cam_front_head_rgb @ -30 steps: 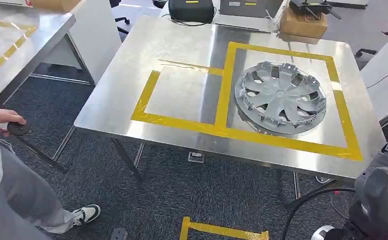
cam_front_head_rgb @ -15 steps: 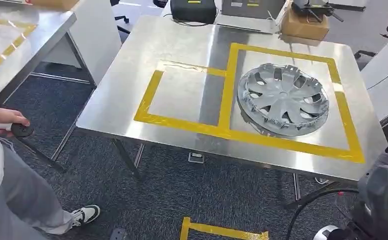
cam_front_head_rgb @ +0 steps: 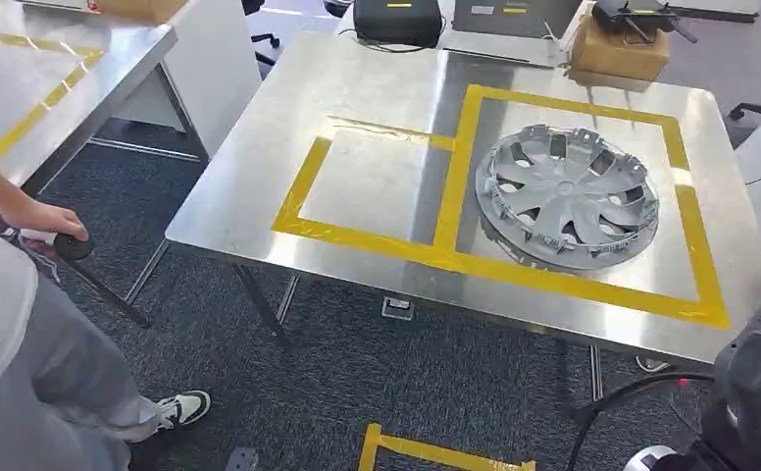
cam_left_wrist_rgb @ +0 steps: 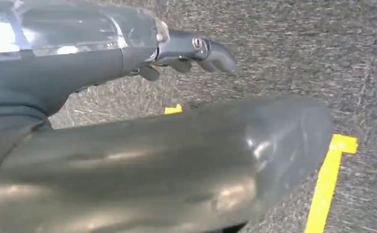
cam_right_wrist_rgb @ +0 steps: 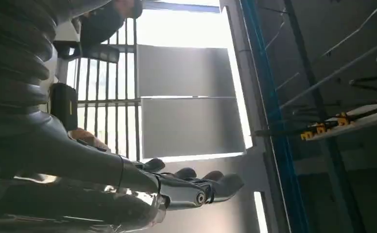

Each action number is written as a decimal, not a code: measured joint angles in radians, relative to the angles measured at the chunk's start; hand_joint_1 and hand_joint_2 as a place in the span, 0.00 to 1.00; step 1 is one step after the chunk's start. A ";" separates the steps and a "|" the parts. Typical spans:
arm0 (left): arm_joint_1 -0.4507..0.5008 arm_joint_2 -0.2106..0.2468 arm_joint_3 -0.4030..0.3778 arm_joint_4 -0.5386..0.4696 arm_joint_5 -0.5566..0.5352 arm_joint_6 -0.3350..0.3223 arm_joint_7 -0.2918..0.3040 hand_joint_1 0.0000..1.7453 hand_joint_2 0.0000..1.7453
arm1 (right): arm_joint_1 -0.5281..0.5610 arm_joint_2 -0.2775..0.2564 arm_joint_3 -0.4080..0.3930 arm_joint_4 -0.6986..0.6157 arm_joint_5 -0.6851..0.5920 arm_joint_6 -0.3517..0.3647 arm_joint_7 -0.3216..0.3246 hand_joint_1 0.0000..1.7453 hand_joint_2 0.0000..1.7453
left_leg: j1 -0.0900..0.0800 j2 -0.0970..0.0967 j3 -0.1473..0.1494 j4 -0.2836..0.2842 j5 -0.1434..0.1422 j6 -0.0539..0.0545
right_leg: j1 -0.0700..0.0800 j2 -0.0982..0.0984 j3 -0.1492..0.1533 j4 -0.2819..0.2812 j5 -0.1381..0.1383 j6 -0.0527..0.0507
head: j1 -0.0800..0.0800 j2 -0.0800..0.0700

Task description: Take the parts from the cabinet and place them on the table.

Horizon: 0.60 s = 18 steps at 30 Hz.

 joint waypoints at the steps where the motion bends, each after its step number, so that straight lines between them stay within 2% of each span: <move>1: 0.000 0.000 0.000 0.000 -0.002 -0.002 0.002 0.00 0.00 | -0.001 0.000 0.000 0.000 0.003 0.000 0.005 0.00 1.00 | 0.003 0.001 -0.024 0.066 -0.050 -0.006 | -0.001 -0.001 -0.006 0.000 0.005 -0.003 | -0.004 0.000; 3: 0.000 0.000 0.000 0.000 -0.003 -0.004 0.014 0.00 0.00 | -0.001 -0.001 0.000 0.000 0.012 0.000 0.021 0.00 1.00 | 0.009 0.000 -0.075 0.210 -0.121 -0.015 | -0.001 -0.005 -0.020 0.003 0.013 -0.001 | -0.006 0.000; 4: 0.000 0.000 0.000 0.000 -0.005 -0.005 0.020 0.00 0.00 | -0.003 0.000 0.001 0.000 0.018 0.000 0.030 0.00 1.00 | 0.011 0.001 -0.081 0.240 -0.126 -0.018 | -0.002 -0.006 -0.027 0.005 0.018 0.000 | -0.006 0.000; 5: 0.000 0.000 0.000 0.000 -0.006 -0.005 0.026 0.00 0.00 | -0.008 -0.001 0.002 0.000 0.024 0.000 0.042 0.00 1.00 | 0.015 0.001 -0.061 0.222 -0.106 -0.022 | -0.003 -0.006 -0.036 0.008 0.023 0.004 | -0.006 0.000; 6: 0.000 0.000 0.000 0.000 -0.009 -0.005 0.030 0.00 0.00 | -0.013 -0.001 0.002 0.000 0.034 0.000 0.051 0.00 1.00 | 0.018 0.003 -0.025 0.170 -0.072 -0.025 | -0.006 -0.006 -0.043 0.012 0.026 0.008 | -0.007 0.000; 8: -0.002 0.000 0.000 0.000 -0.012 -0.005 0.032 0.00 0.00 | -0.020 0.000 0.004 0.000 0.047 0.000 0.061 0.00 1.00 | 0.026 0.009 0.089 0.001 -0.012 -0.033 | -0.011 -0.005 -0.055 0.026 0.030 0.016 | -0.007 0.000; 9: -0.005 -0.001 0.000 0.000 -0.014 -0.005 0.032 0.00 0.00 | -0.023 -0.001 0.004 -0.002 0.054 0.000 0.063 0.00 1.00 | 0.022 0.007 0.121 -0.045 -0.031 -0.036 | -0.006 -0.004 -0.064 0.034 0.031 0.025 | -0.012 0.000; 10: -0.005 -0.002 -0.001 0.000 -0.015 -0.005 0.031 0.00 0.00 | -0.027 0.000 0.004 -0.005 0.055 0.000 0.066 0.00 1.00 | 0.020 0.000 0.107 -0.036 -0.017 -0.017 | -0.006 -0.004 -0.067 0.037 0.035 0.032 | -0.012 0.000; 12: -0.004 0.000 -0.001 0.000 -0.016 -0.005 0.031 0.00 0.00 | -0.029 0.000 0.003 -0.009 0.059 0.000 0.067 0.00 1.00 | 0.018 -0.001 0.096 -0.037 -0.017 -0.007 | -0.007 -0.003 -0.068 0.033 0.048 0.045 | -0.010 0.000; 13: -0.003 0.000 -0.001 0.000 -0.016 -0.005 0.031 0.00 0.00 | -0.028 0.000 0.003 -0.009 0.060 0.000 0.068 0.00 1.00 | 0.018 -0.001 0.091 -0.039 -0.011 0.004 | -0.009 -0.002 -0.069 0.031 0.053 0.051 | -0.010 0.000; 14: -0.004 0.000 -0.001 0.000 -0.017 -0.005 0.031 0.00 0.00 | -0.028 -0.001 0.003 -0.009 0.062 0.000 0.068 0.00 1.00 | 0.021 0.001 0.082 -0.043 -0.001 0.017 | -0.012 -0.002 -0.076 0.039 0.040 0.055 | -0.010 0.000; 15: -0.006 0.000 -0.001 0.000 -0.017 -0.005 0.031 0.00 0.00 | -0.029 -0.001 0.002 -0.009 0.063 0.000 0.068 0.00 1.00 | 0.019 0.000 0.074 -0.042 0.007 0.028 | -0.012 -0.002 -0.090 0.069 -0.007 0.058 | -0.006 0.000; 17: -0.005 0.000 -0.001 0.000 -0.018 -0.005 0.031 0.00 0.00 | -0.029 -0.001 0.002 -0.009 0.063 0.000 0.068 0.00 1.00 | 0.012 0.000 0.052 -0.042 0.025 0.039 | -0.012 -0.001 -0.128 0.217 -0.123 0.060 | -0.002 0.000; 18: -0.004 -0.001 -0.001 0.000 -0.018 -0.005 0.031 0.00 0.00 | -0.029 0.000 0.002 -0.009 0.063 0.000 0.068 0.00 1.00 | 0.007 0.000 0.041 -0.041 0.033 0.042 | -0.011 0.000 -0.142 0.288 -0.160 0.059 | -0.002 0.000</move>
